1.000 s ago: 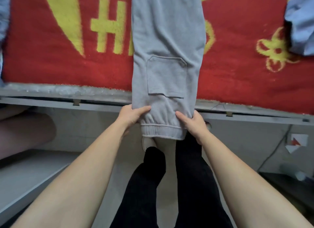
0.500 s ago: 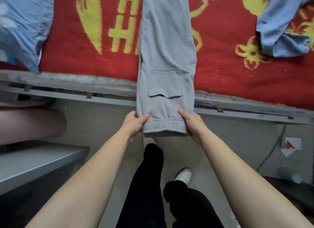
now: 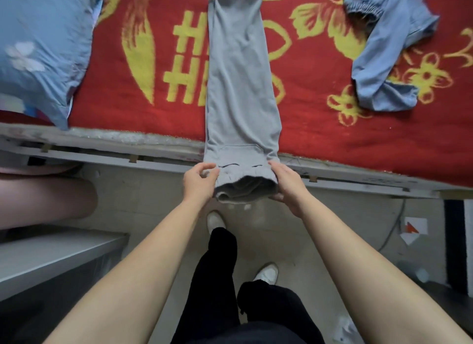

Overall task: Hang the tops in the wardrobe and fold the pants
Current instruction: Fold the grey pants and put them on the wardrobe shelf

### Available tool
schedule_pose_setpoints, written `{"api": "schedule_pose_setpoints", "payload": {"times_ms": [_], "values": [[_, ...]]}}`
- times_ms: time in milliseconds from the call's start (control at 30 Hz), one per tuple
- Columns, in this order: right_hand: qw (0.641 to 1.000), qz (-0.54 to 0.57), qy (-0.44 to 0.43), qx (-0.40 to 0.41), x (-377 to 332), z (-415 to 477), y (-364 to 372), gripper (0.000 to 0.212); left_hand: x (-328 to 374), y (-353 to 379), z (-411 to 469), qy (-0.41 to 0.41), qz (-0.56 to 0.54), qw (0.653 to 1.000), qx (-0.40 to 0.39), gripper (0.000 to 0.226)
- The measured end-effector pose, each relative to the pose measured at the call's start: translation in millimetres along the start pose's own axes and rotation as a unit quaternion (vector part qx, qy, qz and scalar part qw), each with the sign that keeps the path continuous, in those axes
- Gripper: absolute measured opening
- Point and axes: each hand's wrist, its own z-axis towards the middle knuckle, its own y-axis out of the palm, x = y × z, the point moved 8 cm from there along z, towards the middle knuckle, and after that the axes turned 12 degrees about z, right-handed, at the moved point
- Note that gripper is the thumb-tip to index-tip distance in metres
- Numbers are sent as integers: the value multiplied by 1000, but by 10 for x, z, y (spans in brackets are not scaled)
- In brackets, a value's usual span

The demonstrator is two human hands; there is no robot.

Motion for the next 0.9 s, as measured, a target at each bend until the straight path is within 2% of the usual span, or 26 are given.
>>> {"api": "schedule_pose_setpoints", "payload": {"times_ms": [33, 133, 233, 333, 400, 433, 533, 633, 767, 900], "values": [[1000, 12, 13, 2, -66, 22, 28, 23, 53, -14, 65, -7, -4, 1000, -10, 6], [1000, 8, 27, -4, -260, 148, 111, 28, 103, -6, 345, -74, -48, 993, -72, 21], [994, -86, 6, -62, -466, 350, 221, 44, 324, 59, 558, -115, -117, 975, -150, 42], [983, -163, -29, -81, -645, 602, 280, 37, 501, 82, 898, -38, -46, 985, -162, 48], [972, -217, -76, -42, -794, 837, 263, 22, 587, 143, 1117, 19, 19, 985, -172, 54], [962, -254, -100, -20, -869, 974, 252, 23, 622, 189, 1215, 34, 49, 982, -177, 57], [942, -313, -121, 2, -964, 1465, 247, 55, 709, 350, 1565, 67, 120, 980, -146, 51], [926, -359, -119, 12, -1013, 1894, 278, 71, 702, 476, 1938, 58, 183, 978, -82, 43], [890, -435, -126, 57, -1068, 2338, 322, 67, 668, 727, 2389, 54, 242, 968, -48, 38], [868, -477, -109, 83, -1001, 2678, 353, 61, 647, 893, 2715, 48, 292, 955, -29, 45]]}}
